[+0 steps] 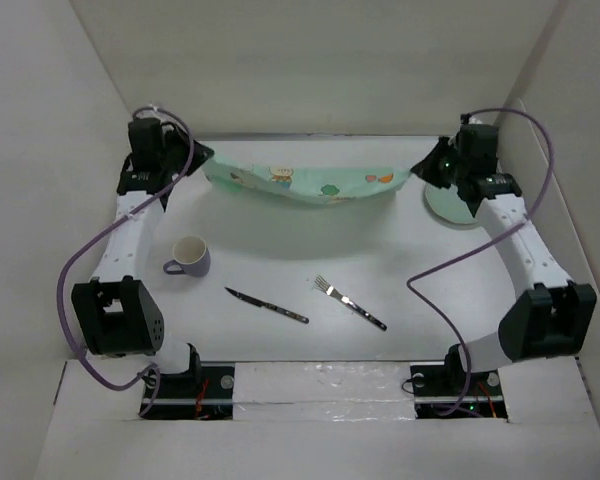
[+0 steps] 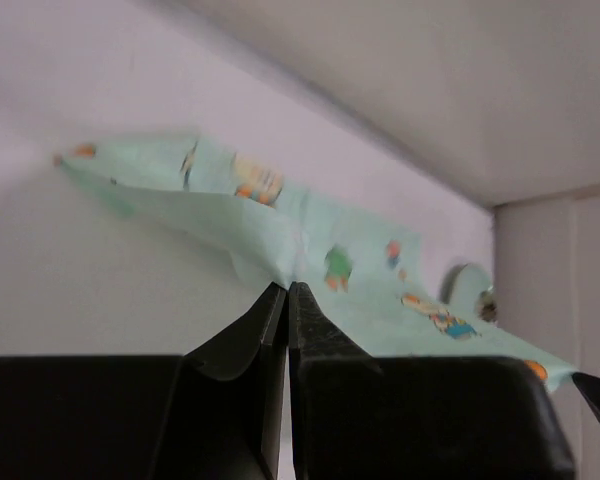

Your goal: Set the dinner table for one person

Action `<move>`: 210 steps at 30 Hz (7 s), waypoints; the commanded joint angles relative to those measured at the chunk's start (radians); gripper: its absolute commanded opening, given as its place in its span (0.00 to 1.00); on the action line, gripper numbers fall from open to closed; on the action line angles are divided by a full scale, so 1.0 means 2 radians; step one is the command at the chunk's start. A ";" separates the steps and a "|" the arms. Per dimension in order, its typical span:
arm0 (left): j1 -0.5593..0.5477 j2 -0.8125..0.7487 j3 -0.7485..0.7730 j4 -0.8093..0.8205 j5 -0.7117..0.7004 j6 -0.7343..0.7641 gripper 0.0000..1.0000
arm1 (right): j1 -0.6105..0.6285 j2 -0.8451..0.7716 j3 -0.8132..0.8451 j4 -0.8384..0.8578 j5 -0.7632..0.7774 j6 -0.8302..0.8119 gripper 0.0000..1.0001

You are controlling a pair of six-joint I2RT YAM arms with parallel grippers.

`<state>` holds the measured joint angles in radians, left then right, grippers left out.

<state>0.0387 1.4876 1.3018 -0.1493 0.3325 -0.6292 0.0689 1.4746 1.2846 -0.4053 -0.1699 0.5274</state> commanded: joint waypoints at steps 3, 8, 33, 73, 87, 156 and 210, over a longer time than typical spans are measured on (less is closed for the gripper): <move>-0.001 -0.063 0.128 0.001 -0.030 -0.010 0.00 | 0.028 -0.094 0.131 -0.026 0.064 -0.035 0.00; -0.001 -0.072 0.158 -0.007 -0.030 -0.014 0.00 | 0.028 -0.103 0.192 -0.037 0.077 -0.047 0.00; -0.001 0.042 0.228 0.021 -0.014 -0.044 0.00 | -0.034 0.097 0.357 -0.011 -0.006 -0.008 0.00; -0.001 -0.022 -0.070 0.099 0.019 -0.007 0.00 | -0.031 -0.022 0.002 0.039 -0.024 0.004 0.00; -0.001 -0.072 0.167 0.015 0.031 -0.028 0.00 | -0.018 -0.107 0.215 -0.029 0.017 -0.008 0.00; 0.006 -0.007 -0.228 0.042 0.018 0.038 0.00 | -0.077 0.037 -0.201 0.074 -0.052 -0.024 0.00; -0.265 0.013 0.031 -0.019 -0.043 0.131 0.31 | -0.248 0.172 -0.074 0.099 0.003 0.239 0.55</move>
<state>-0.4896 1.5955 1.3598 -0.2218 0.2451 -0.4015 -0.4294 1.8015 1.0988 -0.2512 -0.1726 0.9173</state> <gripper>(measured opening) 0.313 0.555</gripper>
